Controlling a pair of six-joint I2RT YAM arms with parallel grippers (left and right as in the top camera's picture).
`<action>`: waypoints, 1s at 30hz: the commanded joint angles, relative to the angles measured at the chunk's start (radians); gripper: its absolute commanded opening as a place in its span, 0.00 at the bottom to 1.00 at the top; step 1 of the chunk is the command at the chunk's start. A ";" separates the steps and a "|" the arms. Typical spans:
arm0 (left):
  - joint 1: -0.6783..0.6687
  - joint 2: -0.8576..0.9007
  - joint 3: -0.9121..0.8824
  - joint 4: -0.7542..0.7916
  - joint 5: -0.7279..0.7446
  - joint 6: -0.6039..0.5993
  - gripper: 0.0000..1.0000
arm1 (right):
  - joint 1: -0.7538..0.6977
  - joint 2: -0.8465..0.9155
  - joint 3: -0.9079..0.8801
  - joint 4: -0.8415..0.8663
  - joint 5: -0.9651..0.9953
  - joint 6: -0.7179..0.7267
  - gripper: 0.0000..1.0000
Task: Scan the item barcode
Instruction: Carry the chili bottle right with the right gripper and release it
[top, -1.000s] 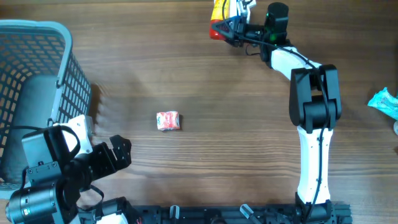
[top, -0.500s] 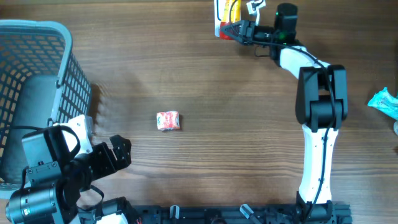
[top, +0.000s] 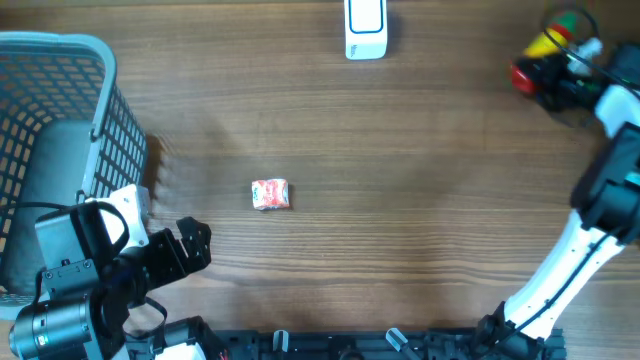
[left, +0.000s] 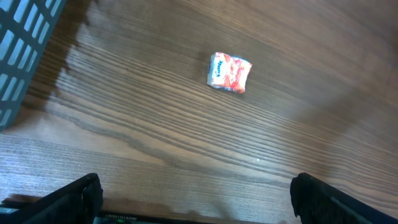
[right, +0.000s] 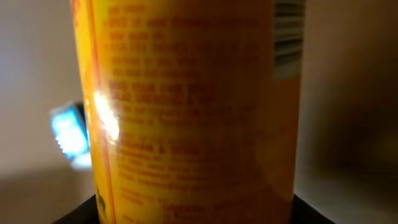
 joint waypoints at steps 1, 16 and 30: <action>0.001 -0.002 0.000 0.002 -0.003 -0.009 1.00 | -0.098 -0.051 0.005 -0.090 0.408 -0.116 0.05; 0.001 -0.002 0.000 0.002 -0.002 -0.009 1.00 | -0.111 -0.494 0.024 -0.300 0.632 -0.026 1.00; 0.001 -0.002 0.000 0.002 -0.003 -0.009 1.00 | 0.569 -0.619 -0.186 -0.539 0.237 0.107 1.00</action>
